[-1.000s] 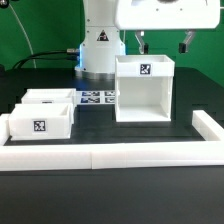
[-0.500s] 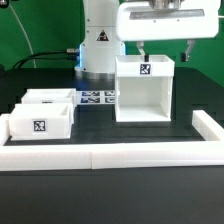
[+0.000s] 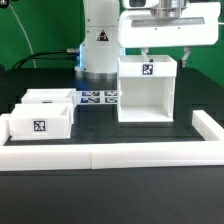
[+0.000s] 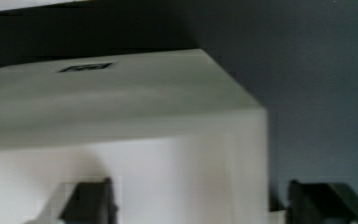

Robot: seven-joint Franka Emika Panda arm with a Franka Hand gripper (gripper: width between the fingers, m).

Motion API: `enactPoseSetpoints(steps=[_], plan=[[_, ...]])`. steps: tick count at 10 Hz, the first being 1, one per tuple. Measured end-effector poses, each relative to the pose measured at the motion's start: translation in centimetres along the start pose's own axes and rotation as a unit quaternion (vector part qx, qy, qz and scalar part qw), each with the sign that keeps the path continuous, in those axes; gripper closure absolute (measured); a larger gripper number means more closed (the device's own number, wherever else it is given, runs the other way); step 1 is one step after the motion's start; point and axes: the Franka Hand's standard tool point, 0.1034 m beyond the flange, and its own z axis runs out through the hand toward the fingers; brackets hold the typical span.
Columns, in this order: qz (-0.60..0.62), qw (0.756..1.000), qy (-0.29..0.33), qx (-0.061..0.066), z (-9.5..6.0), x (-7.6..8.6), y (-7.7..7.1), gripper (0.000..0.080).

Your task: Assemble drawer

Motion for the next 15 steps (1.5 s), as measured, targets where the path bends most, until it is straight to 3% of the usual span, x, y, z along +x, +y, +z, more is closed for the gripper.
enactPoseSetpoints(steps=[1, 3, 11, 15], plan=[[0.000, 1.000, 0.000, 0.000, 0.0, 0.0, 0.0, 0.0359], [0.000, 1.000, 0.000, 0.000, 0.0, 0.0, 0.0, 0.0733], [-0.012, 1.000, -0.002, 0.000, 0.0, 0.2, 0.1, 0.0763], [-0.045, 0.999, 0.002, 0.007, -0.1, 5.1, 0.3, 0.0762]])
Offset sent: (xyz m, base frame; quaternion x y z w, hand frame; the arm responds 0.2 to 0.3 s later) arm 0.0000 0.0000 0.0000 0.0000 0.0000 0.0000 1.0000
